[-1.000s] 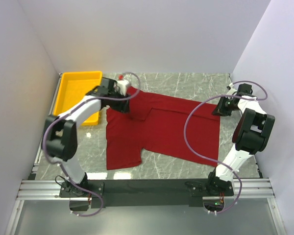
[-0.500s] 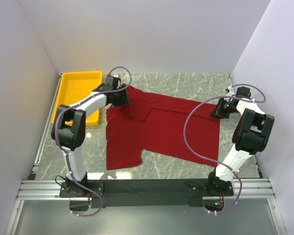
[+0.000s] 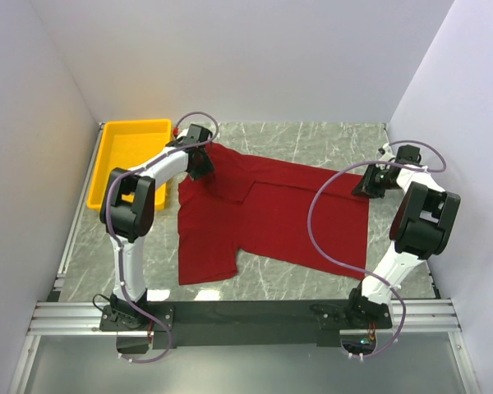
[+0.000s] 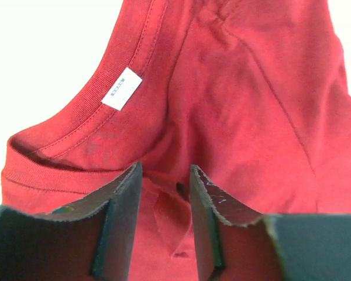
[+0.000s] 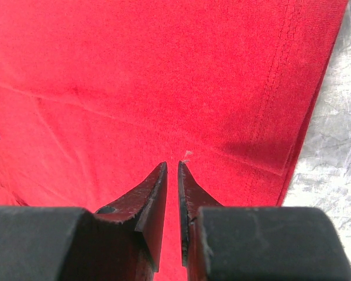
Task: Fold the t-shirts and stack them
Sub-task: Fold the tshirt
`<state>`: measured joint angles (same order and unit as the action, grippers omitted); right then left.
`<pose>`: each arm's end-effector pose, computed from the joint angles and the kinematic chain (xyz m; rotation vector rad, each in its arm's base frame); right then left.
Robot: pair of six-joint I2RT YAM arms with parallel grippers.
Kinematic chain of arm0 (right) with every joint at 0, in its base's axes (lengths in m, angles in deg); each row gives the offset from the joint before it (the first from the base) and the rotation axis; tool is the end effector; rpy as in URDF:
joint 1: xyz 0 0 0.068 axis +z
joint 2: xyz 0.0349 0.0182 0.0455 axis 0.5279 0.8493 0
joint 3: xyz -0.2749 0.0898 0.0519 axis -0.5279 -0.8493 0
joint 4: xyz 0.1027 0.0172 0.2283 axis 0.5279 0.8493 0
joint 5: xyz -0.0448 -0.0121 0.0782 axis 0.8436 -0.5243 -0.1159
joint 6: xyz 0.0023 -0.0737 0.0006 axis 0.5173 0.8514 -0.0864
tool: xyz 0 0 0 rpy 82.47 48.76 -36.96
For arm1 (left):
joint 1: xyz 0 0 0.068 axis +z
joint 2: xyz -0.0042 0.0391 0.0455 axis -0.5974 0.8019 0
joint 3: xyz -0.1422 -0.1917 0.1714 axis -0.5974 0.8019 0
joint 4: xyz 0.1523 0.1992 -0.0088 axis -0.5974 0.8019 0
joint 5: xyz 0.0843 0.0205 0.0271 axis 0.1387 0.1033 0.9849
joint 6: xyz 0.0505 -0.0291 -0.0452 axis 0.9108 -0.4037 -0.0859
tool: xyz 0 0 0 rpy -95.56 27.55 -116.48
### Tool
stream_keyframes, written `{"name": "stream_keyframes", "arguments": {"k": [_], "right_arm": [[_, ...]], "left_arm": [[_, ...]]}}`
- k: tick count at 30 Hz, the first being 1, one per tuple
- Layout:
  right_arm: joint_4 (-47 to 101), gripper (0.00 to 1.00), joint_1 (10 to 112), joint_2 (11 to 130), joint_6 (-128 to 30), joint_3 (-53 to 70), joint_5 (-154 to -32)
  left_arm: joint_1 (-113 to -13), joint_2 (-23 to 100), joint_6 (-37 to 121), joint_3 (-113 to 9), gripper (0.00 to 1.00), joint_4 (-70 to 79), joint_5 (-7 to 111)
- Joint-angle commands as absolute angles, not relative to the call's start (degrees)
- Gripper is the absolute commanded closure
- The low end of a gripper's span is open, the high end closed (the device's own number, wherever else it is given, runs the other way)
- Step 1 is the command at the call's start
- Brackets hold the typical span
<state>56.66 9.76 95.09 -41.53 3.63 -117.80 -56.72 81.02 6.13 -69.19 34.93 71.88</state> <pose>0.3613 -0.1108 0.1909 0.3048 2.5230 0.6186 0.4378 -0.1465 0.1957 -0.6797 2.4503 -0.2067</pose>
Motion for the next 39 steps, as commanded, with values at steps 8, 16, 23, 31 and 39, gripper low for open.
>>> {"name": "stream_keyframes", "arguments": {"k": [8, 16, 23, 31, 39], "right_arm": [[55.29, 0.8, 8.92, 91.57, -41.89, 3.4, -118.93], [55.12, 0.8, 8.93, 91.57, -41.89, 3.13, -119.2], [55.12, 0.8, 8.84, 91.48, -41.8, 2.96, -119.2], [55.29, 0.8, 8.92, 91.39, -41.8, 3.05, -119.55], [54.85, 0.8, 8.84, 91.13, -41.81, 2.52, -120.07]], "left_arm": [[-56.81, 82.24, 5.33, -71.57, 0.86, 36.85, 71.64], [-56.81, 77.58, 10.25, -68.32, 1.0, 37.21, 74.62], [-56.9, 72.74, 16.05, -62.17, 1.0, 35.89, 74.11], [-56.9, 71.59, 18.34, -58.47, 0.99, 35.35, 71.64], [-56.9, 70.63, 20.8, -58.64, 0.7, 36.41, 74.81]]}}
